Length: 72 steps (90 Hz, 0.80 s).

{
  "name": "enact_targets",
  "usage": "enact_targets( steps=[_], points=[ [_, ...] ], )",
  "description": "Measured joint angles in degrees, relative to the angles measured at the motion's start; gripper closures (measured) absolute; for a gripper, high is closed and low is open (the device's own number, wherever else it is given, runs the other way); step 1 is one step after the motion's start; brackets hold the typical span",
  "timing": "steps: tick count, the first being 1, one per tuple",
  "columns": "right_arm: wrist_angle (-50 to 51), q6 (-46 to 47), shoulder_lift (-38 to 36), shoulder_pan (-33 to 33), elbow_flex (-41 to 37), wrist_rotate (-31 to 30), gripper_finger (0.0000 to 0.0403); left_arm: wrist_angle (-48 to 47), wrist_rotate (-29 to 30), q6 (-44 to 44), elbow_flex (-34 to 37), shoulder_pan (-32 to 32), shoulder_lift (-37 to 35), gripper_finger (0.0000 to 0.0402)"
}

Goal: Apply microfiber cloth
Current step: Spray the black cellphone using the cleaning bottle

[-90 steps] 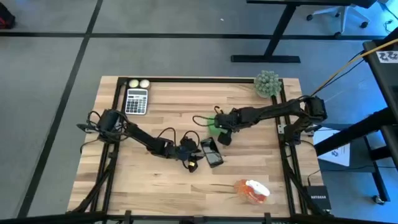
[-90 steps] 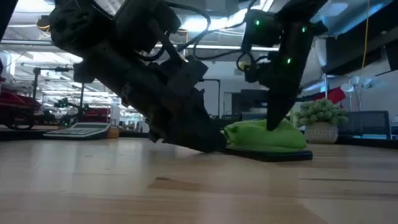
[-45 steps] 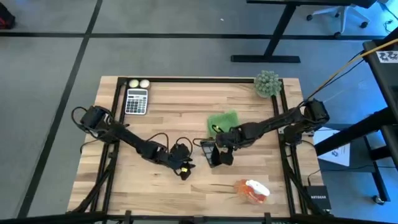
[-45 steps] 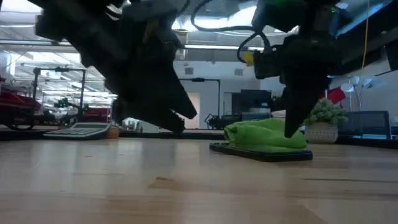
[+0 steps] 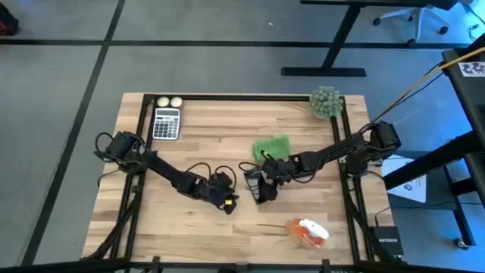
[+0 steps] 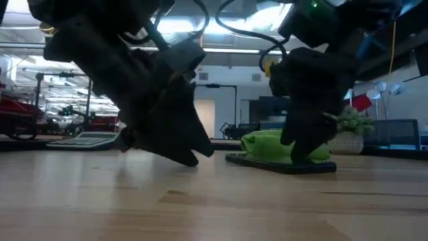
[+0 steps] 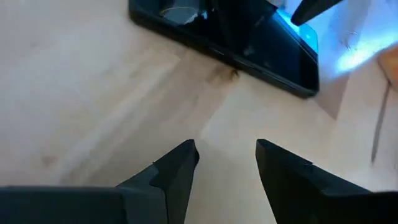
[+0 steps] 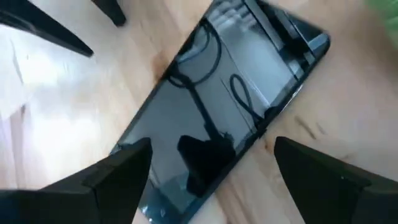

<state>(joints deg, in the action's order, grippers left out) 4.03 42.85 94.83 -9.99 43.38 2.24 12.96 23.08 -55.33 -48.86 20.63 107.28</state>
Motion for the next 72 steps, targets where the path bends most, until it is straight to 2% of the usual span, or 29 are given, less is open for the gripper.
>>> enact_targets(
  steps=[27,52,64,72],
  points=[
    [0.08,-0.84,0.15,-0.72,0.0,1.34,0.0078,0.21,0.34,-3.24,-0.02,-0.11,0.35,0.0245],
    [4.03,-2.82,-3.59,3.6,0.04,2.89,0.0078,0.82,0.47,-2.77,0.0,-0.11,0.44,0.0245],
    [-1.73,-2.87,0.85,4.51,0.13,7.01,0.0078,0.76,0.19,-2.71,0.0,-0.14,0.46,0.0245],
    [-5.85,-1.2,3.81,4.35,0.16,7.03,0.0078,0.73,0.18,-2.69,0.0,-0.14,0.46,0.0245]
  ],
)
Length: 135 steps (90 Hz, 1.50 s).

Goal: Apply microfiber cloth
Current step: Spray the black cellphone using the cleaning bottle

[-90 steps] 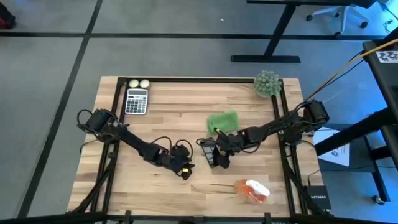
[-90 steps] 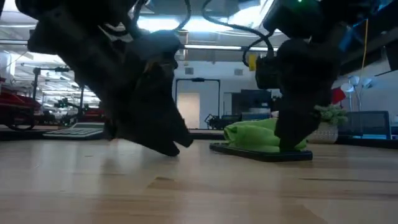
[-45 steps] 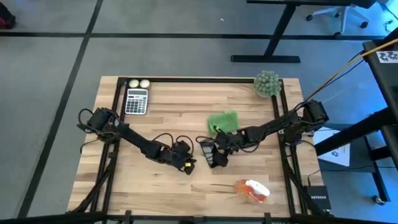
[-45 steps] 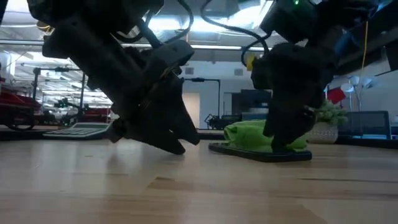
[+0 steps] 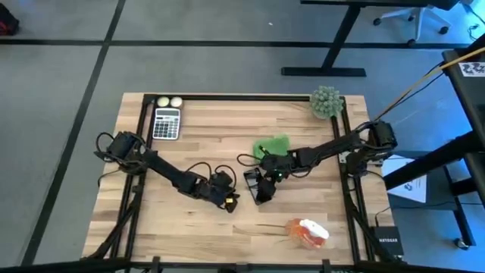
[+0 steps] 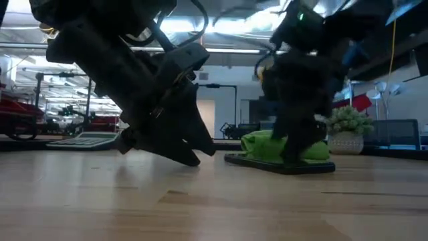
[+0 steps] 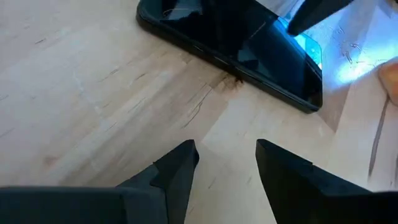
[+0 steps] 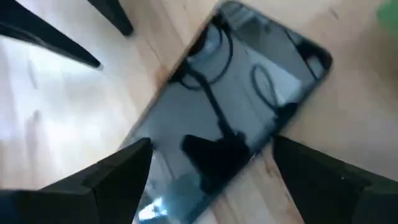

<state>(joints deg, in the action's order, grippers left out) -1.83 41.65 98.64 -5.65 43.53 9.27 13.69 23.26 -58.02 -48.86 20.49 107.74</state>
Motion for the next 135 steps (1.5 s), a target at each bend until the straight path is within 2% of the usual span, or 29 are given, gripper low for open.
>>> enact_targets(
  steps=[17,29,44,60,71,81,95,119,135],
  points=[
    [-6.8,3.57,2.57,-1.44,0.0,-2.04,0.0078,-0.57,-0.02,-0.22,0.0,-0.02,0.0,0.0245],
    [-8.54,5.36,2.76,-2.74,-0.05,-4.7,0.0078,-0.79,-0.06,-0.29,-0.02,-0.02,-0.02,0.0245],
    [-10.55,5.62,2.93,-3.72,-0.09,-4.96,0.0078,-1.26,-0.45,-0.43,0.0,0.03,-0.73,0.0245],
    [-3.18,2.65,-0.71,-3.37,1.58,-0.63,0.0078,-3.15,0.0,-1.21,0.13,1.44,-5.23,0.0245],
    [5.72,0.05,-5.01,-3.37,2.88,-1.73,0.0078,-5.4,2.92,-3.0,0.1,2.89,-6.96,0.0245],
    [9.77,-0.1,-6.96,-3.39,2.93,-4.28,0.0078,-6.94,6.01,-8.35,0.11,3.88,-7.06,0.0245],
    [8.6,-0.09,-5.08,-3.39,2.87,-4.41,0.0078,-6.52,5.19,-19.3,0.09,3.85,-4.39,0.0245],
    [5.17,0.81,0.41,-4.2,2.9,-3.97,0.0078,2.11,4.8,-25.62,-0.27,4.31,2.65,0.0245],
    [4.44,2.15,1.28,-6.47,3.01,-8.0,0.0078,2.41,4.05,-28.68,-0.31,2.41,3.28,0.0245]
  ],
)
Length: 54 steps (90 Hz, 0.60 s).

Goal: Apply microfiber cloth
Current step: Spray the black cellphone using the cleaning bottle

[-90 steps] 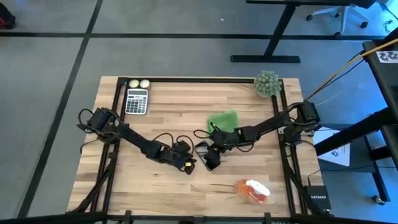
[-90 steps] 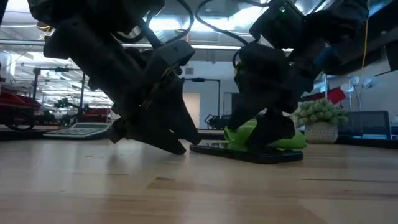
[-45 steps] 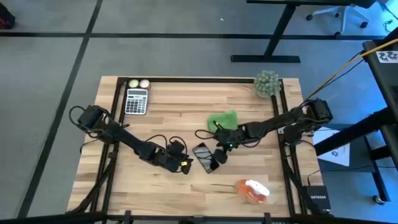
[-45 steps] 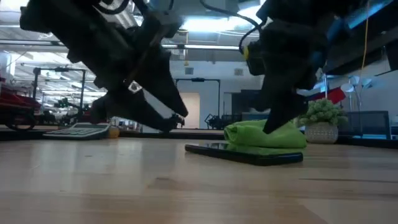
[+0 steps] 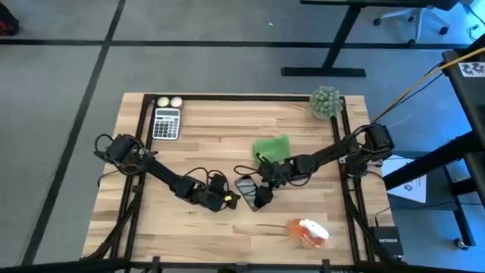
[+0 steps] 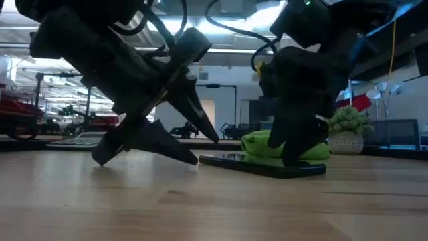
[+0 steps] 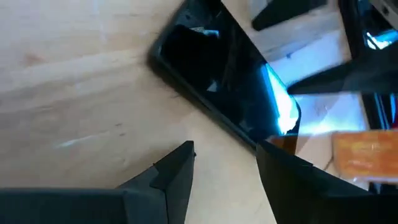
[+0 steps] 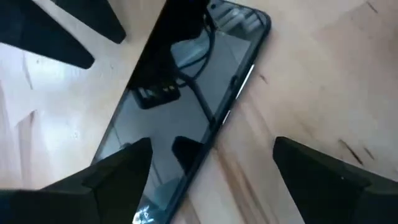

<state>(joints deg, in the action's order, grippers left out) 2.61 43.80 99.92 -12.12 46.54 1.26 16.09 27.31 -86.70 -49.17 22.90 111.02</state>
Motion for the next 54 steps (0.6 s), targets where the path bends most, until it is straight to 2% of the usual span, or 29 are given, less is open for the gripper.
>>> enact_targets(
  steps=[22,32,47,54],
  points=[
    [-1.16,0.8,0.2,-0.66,0.13,-1.06,0.0078,-0.01,-5.27,0.56,0.02,-2.35,0.04,0.0245],
    [-1.45,0.81,0.22,-0.59,0.13,-0.37,0.0078,-0.84,-4.47,1.95,-0.93,-2.39,0.14,0.0245],
    [-6.83,3.28,1.12,-0.8,0.09,5.85,0.0078,-0.97,0.11,7.63,-2.47,-3.17,0.4,0.0245],
    [-9.2,5.5,2.9,-1.44,0.09,6.41,0.0078,-1.2,0.55,9.6,-2.85,-4.0,1.06,0.0245]
  ],
)
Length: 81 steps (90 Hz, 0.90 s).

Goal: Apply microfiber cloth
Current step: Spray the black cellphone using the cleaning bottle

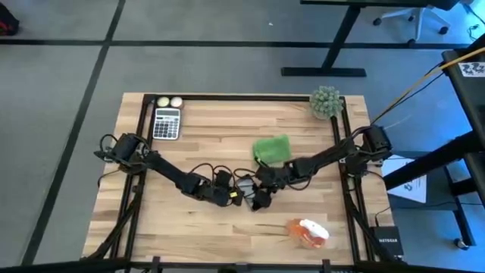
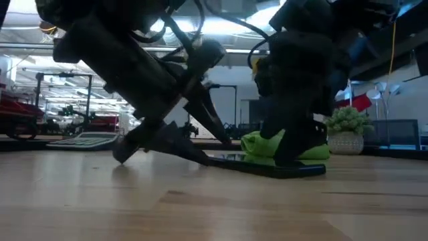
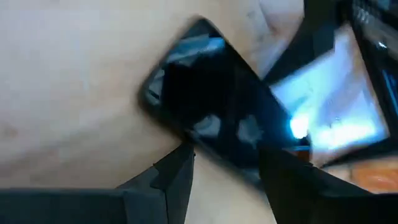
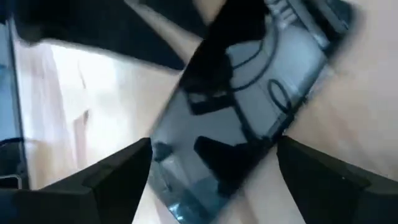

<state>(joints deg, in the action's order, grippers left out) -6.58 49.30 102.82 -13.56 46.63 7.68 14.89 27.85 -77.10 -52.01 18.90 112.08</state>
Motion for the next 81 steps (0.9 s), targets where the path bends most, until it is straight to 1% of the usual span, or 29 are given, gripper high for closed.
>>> enact_targets(
  steps=[8,14,25,36,50,59,72,81],
  points=[
    [-3.11,2.44,2.61,-0.87,0.05,0.02,0.0078,0.07,0.46,2.62,-0.05,-0.43,1.01,0.0245],
    [-5.48,2.97,4.04,-1.46,0.32,-0.23,0.0078,-0.08,0.9,2.81,-0.02,-0.44,1.18,0.0245],
    [-8.79,3.65,4.64,-1.73,0.23,-3.44,0.0078,0.4,1.62,3.06,-0.17,0.15,2.04,0.0245],
    [-14.46,3.84,4.95,-1.62,0.09,-4.71,0.0078,1.03,2.03,4.11,-0.13,0.56,2.26,0.0245],
    [-14.73,3.99,5.06,-1.69,0.11,-8.49,0.0078,3.34,1.46,5.37,-0.1,0.58,2.33,0.0245],
    [-15.59,2.71,5.21,-1.44,0.15,-12.5,0.0078,5.47,0.78,6.41,-0.21,0.54,2.55,0.0245],
    [-15.77,0.19,5.23,-1.45,0.17,-12.53,0.008,6.15,0.88,9.11,-0.19,0.6,2.63,0.0245],
    [-15.78,-0.59,5.32,-1.4,0.17,-12.07,0.0098,6.28,1.02,9.41,-0.19,0.61,2.63,0.0245]
  ],
)
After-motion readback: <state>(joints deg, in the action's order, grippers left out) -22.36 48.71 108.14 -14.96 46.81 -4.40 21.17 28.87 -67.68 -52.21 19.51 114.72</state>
